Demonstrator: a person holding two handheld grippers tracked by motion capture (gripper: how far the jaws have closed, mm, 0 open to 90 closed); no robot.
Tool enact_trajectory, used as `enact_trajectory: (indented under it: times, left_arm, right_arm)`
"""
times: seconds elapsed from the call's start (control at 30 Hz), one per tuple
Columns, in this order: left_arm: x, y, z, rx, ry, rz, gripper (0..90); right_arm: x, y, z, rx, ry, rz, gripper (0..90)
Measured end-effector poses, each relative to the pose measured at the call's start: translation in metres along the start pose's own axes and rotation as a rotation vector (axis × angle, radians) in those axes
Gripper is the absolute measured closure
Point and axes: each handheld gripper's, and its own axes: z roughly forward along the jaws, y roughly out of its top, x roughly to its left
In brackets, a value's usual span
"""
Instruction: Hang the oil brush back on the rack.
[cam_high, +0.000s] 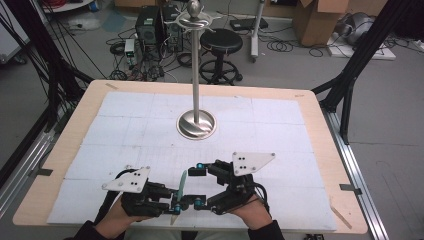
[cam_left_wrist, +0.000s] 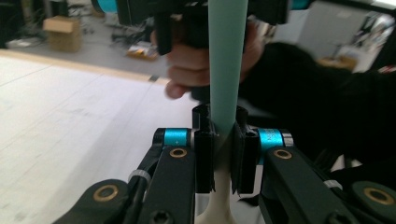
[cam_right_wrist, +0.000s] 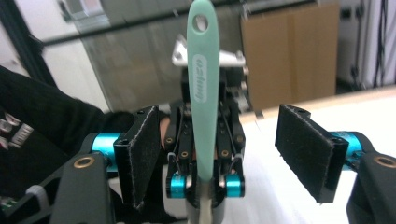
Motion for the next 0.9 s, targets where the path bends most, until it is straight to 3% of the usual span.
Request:
enact_trajectory:
  times: [0.1, 0.13, 0.17, 0.2, 0.4, 0.6, 0.8, 0.9]
  left_arm:
    - [0.000, 0.000, 0.000, -0.028, -0.043, -0.012, 81.6]
    - [0.000, 0.000, -0.001, -0.033, -0.060, -0.013, 81.6]
    - [0.000, 0.000, -0.001, -0.033, -0.060, -0.013, 81.6]
    - [0.000, 0.000, -0.001, -0.036, -0.078, -0.011, 81.6]
    - [0.000, -0.001, 0.000, -0.038, -0.113, -0.015, 81.6]
    - [0.000, -0.001, 0.000, -0.033, -0.127, -0.011, 81.6]
    - [0.000, -0.002, 0.001, -0.031, -0.134, -0.013, 81.6]
    - [0.000, -0.002, 0.001, -0.033, -0.135, -0.013, 81.6]
  right_arm:
    - [-0.001, 0.000, -0.002, -0.034, 0.029, -0.007, 31.5]
    - [-0.001, 0.001, -0.002, -0.045, 0.052, -0.019, 39.3]
    - [-0.001, 0.001, -0.002, -0.045, 0.052, -0.019, 39.3]
    - [-0.001, 0.002, -0.001, -0.049, 0.086, -0.036, 45.5]
    - [-0.004, 0.000, 0.012, -0.016, 0.169, -0.033, 56.7]
    - [-0.007, 0.001, 0.017, -0.032, 0.206, -0.044, 66.7]
    - [-0.005, 0.001, 0.017, -0.030, 0.210, -0.064, 76.9]
    - [-0.005, 0.001, 0.017, -0.029, 0.209, -0.065, 77.7]
